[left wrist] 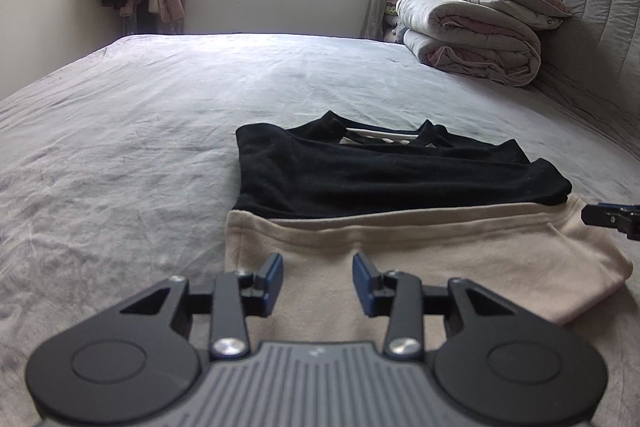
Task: Fold clothes
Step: 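Open both grippers and lift them off the sweatshirt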
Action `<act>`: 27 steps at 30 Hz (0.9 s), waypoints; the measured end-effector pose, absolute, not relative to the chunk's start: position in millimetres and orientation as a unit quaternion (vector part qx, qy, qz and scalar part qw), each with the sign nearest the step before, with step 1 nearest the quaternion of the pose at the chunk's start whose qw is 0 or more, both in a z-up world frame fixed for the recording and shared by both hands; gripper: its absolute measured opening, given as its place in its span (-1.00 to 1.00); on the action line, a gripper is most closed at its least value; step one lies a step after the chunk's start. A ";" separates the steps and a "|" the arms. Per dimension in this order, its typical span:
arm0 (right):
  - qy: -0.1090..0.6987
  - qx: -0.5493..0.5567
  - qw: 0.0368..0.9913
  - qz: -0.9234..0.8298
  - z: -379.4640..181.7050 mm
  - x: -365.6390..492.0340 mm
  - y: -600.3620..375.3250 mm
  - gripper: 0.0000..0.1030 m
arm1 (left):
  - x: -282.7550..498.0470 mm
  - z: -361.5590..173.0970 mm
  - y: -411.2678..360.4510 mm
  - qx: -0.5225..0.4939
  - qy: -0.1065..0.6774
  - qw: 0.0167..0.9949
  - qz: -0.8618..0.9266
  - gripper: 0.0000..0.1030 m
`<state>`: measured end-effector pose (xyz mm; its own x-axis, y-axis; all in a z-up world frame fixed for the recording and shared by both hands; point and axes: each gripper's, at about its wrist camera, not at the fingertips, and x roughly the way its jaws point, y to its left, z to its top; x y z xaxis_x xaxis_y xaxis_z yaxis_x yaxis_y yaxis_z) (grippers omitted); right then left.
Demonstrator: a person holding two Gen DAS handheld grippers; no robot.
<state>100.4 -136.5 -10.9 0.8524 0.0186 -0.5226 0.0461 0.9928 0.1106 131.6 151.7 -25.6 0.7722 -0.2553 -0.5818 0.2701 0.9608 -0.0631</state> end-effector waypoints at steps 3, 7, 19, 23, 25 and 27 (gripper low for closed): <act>0.289 0.055 0.956 -0.024 -20.7 100.0 -139.4 -0.21 | 130.6 -35.6 157.3 0.021 0.324 0.936 -0.134 -0.24; 0.314 0.054 0.947 -0.039 -36.6 102.9 -150.4 -0.39 | 128.9 -45.2 168.8 0.024 0.325 0.933 -0.149 -0.26; 0.250 0.067 0.965 -0.048 -25.3 104.1 -154.4 -0.38 | 143.6 -31.1 177.2 -0.002 0.281 0.951 -0.128 -0.54; 0.242 0.065 0.966 -0.056 -29.0 110.3 -158.6 -0.38 | 155.7 -36.0 178.6 -0.012 0.284 0.951 -0.118 -0.58; 0.253 0.066 0.963 -0.061 -33.7 115.6 -162.4 -0.38 | 161.6 -41.3 177.6 -0.010 0.294 0.949 -0.110 -0.58; 0.275 0.070 0.957 -0.068 -41.2 121.8 -167.7 -0.39 | 165.4 -45.0 175.3 -0.006 0.302 0.948 -0.100 -0.58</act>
<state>121.8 -167.7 -41.2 0.8399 -0.0917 -0.5349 0.1687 0.9809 0.0968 165.4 175.3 -45.0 0.7973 -0.1930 -0.5719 0.1862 0.9799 -0.0711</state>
